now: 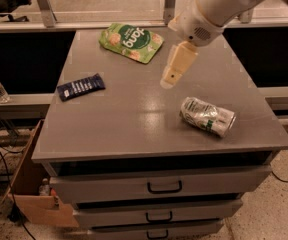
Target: Pick green rice chip bag
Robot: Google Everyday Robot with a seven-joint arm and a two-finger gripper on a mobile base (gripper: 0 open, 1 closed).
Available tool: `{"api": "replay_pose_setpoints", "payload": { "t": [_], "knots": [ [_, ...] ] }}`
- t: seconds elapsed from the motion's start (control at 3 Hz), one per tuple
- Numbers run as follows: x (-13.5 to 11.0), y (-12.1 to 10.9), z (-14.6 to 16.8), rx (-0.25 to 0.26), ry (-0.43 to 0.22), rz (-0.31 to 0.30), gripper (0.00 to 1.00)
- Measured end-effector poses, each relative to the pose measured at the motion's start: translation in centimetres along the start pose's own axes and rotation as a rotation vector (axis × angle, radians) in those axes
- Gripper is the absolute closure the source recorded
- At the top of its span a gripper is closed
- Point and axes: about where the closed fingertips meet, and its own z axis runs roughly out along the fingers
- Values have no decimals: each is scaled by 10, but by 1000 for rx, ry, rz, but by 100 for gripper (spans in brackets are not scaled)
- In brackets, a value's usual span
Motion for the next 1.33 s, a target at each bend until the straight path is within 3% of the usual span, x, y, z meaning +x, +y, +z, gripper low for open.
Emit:
{"api": "replay_pose_setpoints", "payload": {
  "t": [0.33, 0.67, 1.0, 1.33],
  "knots": [
    [-30, -55, 37, 51, -156, 37, 0],
    [-31, -55, 37, 51, -156, 37, 0],
    [-36, -66, 57, 67, -209, 47, 0],
    [-45, -93, 94, 115, -300, 94, 0]
  ]
}}
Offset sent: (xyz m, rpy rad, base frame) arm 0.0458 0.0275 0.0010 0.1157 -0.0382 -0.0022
